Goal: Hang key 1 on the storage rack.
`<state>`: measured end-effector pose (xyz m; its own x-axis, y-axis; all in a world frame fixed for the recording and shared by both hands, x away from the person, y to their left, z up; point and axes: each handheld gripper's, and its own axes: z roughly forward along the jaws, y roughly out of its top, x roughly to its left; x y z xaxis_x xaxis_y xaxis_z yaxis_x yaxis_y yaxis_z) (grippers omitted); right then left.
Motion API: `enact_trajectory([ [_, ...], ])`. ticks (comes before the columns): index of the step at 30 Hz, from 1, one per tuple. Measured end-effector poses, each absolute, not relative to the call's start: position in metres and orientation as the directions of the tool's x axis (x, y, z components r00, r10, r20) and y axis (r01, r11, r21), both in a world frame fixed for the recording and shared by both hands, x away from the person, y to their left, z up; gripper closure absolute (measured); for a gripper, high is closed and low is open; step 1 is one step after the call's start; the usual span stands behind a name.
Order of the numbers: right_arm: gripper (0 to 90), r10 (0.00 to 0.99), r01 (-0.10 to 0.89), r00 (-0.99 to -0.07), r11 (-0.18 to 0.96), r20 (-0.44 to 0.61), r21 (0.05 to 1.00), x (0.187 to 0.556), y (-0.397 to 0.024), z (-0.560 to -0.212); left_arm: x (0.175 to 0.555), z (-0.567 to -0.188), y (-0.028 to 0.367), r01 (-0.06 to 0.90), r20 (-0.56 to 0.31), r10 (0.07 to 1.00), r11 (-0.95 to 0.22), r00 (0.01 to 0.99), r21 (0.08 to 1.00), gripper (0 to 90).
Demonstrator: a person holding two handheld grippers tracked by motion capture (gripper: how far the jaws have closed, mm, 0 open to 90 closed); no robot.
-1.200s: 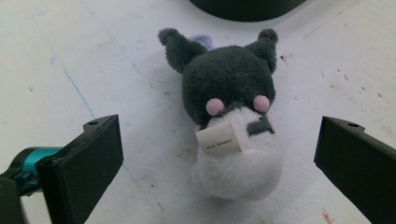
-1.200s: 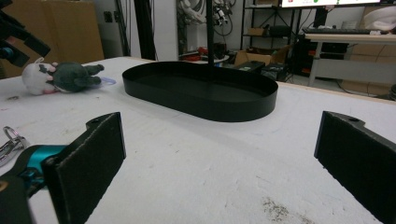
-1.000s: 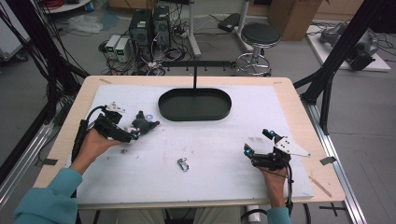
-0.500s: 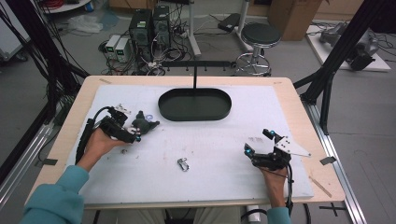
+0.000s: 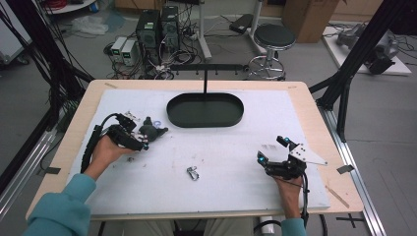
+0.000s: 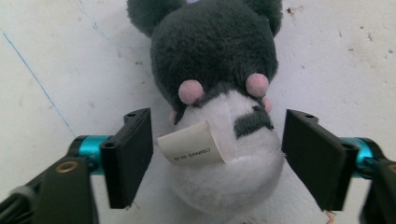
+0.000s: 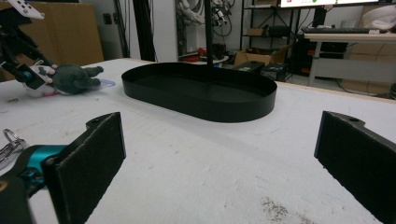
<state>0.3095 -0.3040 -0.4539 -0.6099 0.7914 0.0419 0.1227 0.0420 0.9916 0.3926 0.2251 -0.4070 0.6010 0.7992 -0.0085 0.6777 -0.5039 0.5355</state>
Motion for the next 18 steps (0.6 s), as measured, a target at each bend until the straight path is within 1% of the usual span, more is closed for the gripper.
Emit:
enact_trajectory([
  [4,1.2,0.791,0.122,-0.610,0.041,0.043,0.992,0.3096,-0.3039,-0.4539,0.3926,-0.4082,0.2248,0.690,-0.011,0.804,-0.502,0.594,0.522,33.7],
  [5,1.2,0.790,0.122,-0.612,0.041,0.043,0.992,0.3096,-0.3039,-0.4539,0.3925,-0.4085,0.2245,0.691,-0.013,0.806,-0.500,0.592,0.522,33.7],
  [6,1.2,0.790,0.122,-0.612,0.041,0.043,0.992,0.3096,-0.3039,-0.4539,0.3925,-0.4080,0.2244,0.695,-0.015,0.807,-0.499,0.590,0.517,39.2],
  [7,1.2,0.790,0.123,-0.611,0.042,0.042,0.992,0.3096,-0.3040,-0.4539,0.3925,-0.4078,0.2242,0.696,-0.014,0.808,-0.498,0.588,0.518,41.8],
  [8,1.2,0.790,0.123,-0.611,0.042,0.042,0.992,0.3096,-0.3040,-0.4539,0.3925,-0.4075,0.2240,0.695,-0.010,0.808,-0.500,0.589,0.517,41.8],
  [9,1.2,0.790,0.123,-0.611,0.042,0.042,0.992,0.3096,-0.3040,-0.4539,0.3922,-0.4074,0.2233,0.698,-0.009,0.811,-0.497,0.585,0.516,46.3],
  [12,1.2,0.791,0.121,-0.611,0.042,0.041,0.992,0.3096,-0.3039,-0.4540,0.3924,-0.4082,0.2224,0.705,-0.007,0.819,-0.490,0.574,0.512,49.4],
  [18,1.2,0.790,0.122,-0.612,0.041,0.043,0.992,0.3096,-0.3039,-0.4539,0.3924,-0.4071,0.2231,0.708,-0.008,0.821,-0.487,0.570,0.512,51.8],
])
